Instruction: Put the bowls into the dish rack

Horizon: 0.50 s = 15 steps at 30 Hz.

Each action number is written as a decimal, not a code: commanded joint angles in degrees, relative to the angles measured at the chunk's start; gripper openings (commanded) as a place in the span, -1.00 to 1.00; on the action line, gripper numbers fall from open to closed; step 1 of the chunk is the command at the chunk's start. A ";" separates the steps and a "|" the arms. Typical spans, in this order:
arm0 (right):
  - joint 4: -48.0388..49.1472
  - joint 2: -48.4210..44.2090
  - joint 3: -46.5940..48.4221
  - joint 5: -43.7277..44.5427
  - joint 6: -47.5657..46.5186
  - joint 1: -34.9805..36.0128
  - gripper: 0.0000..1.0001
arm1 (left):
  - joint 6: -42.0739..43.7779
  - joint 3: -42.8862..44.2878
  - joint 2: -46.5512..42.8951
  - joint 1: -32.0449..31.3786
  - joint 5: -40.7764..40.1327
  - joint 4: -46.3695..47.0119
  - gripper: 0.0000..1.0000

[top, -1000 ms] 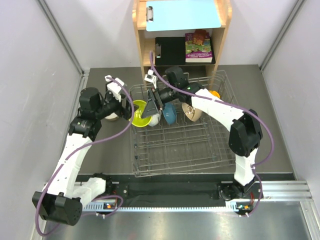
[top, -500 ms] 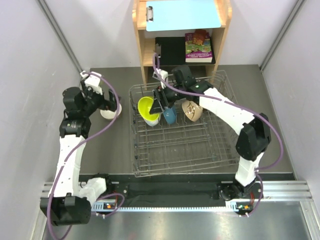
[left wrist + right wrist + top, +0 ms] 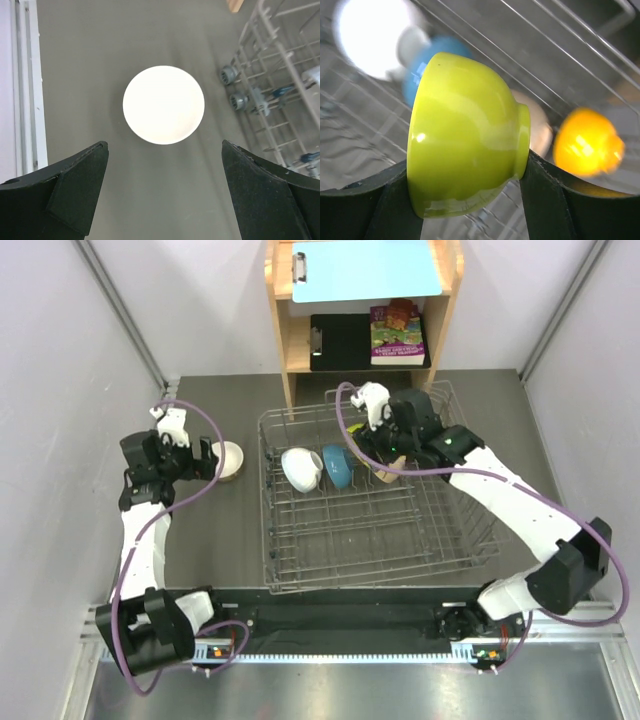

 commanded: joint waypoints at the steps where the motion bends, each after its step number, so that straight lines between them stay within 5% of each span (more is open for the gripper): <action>1: 2.88 -7.30 -4.24 14.18 -4.02 -0.52 -1.00 | 2.05 -0.98 1.70 1.52 -0.41 5.03 0.98; 15: 4.47 -16.27 -16.72 31.94 -9.91 -1.75 -1.00 | 1.61 -4.14 3.11 2.40 2.14 7.84 0.98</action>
